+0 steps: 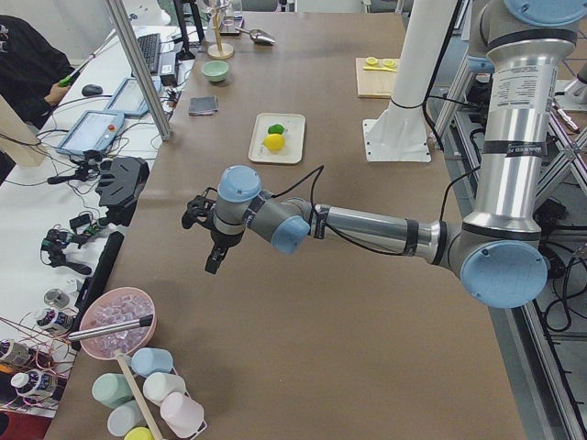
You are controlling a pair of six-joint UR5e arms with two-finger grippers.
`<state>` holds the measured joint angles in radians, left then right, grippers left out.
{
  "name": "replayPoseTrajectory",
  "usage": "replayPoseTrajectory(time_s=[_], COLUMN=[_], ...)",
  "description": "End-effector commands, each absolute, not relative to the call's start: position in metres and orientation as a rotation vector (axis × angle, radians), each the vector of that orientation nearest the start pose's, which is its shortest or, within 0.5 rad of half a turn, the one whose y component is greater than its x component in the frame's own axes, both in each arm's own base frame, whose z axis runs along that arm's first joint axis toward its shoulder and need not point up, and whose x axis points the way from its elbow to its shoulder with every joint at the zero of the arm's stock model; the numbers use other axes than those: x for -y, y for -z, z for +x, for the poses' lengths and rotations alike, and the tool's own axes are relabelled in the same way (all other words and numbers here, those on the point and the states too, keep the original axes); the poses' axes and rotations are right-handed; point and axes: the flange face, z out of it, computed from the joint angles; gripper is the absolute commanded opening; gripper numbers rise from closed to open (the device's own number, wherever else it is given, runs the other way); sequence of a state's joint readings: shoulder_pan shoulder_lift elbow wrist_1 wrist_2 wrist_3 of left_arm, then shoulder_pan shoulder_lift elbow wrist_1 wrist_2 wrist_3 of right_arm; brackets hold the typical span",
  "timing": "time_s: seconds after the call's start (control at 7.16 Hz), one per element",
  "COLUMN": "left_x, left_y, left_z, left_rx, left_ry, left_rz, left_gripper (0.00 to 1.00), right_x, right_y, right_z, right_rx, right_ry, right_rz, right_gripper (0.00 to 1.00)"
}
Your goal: Place all lemons on tray
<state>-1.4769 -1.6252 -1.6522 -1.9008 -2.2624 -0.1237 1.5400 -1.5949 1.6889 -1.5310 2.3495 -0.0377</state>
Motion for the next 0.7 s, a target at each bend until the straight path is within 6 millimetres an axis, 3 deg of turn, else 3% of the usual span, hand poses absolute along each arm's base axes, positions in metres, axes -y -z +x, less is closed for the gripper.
replayPoseTrajectory(time_s=[0.0,0.14,0.56], left_x=[0.529,0.525,0.519], left_y=[-0.6,-0.609,-0.597], left_z=[-0.07,-0.078,-0.072], left_rx=[-0.701,-0.704,-0.802], left_ry=[-0.142,-0.112,0.028], left_rz=[0.259,0.245,0.2], left_gripper=[0.98,0.98,0.98], right_x=[0.463,0.46,0.446], right_y=[-0.634,-0.635,-0.652], right_z=[0.068,0.067,0.067], right_rx=[0.785,0.786,0.785], right_ry=[0.086,0.084,0.057], right_rz=[0.085,0.08,0.039], right_gripper=[1.0,1.0,1.0])
